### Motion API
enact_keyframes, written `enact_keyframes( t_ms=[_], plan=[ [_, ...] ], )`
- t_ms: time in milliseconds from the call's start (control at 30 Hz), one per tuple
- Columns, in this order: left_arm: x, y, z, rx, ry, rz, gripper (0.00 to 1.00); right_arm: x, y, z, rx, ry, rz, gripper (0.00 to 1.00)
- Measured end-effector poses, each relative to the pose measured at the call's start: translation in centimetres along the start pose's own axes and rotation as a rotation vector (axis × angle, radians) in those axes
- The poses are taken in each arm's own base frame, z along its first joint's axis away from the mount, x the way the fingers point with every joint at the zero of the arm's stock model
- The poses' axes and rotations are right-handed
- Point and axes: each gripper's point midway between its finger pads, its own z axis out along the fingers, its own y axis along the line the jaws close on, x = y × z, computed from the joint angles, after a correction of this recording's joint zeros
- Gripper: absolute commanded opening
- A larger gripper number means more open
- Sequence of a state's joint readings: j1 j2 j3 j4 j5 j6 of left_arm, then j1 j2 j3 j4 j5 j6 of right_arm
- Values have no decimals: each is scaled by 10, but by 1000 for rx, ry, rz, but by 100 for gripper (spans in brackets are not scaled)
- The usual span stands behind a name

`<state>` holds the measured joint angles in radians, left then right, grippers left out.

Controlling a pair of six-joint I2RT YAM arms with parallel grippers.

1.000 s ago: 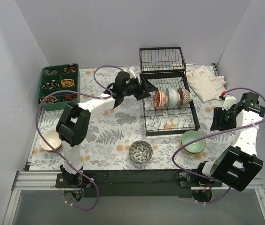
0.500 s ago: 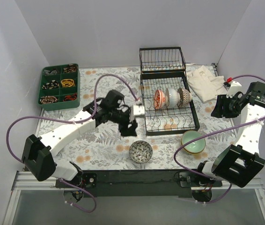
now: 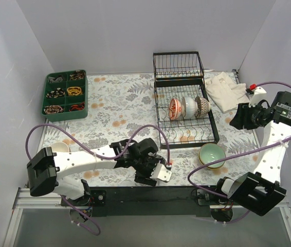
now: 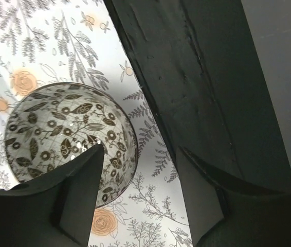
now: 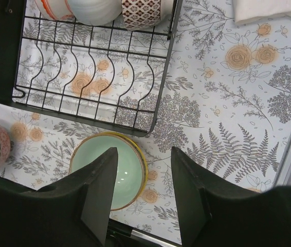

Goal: Load the bowls into the dish rack

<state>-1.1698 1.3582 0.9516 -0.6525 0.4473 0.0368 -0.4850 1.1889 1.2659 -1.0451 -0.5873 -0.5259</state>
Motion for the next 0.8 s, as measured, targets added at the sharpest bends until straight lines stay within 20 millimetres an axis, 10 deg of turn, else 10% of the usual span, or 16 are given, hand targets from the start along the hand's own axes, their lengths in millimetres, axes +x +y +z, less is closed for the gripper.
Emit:
enact_keyframes(
  t_ms=[800],
  plan=[
    [37, 10, 37, -79, 109, 33, 0, -31, 12, -26, 31, -100, -22, 54]
  ],
)
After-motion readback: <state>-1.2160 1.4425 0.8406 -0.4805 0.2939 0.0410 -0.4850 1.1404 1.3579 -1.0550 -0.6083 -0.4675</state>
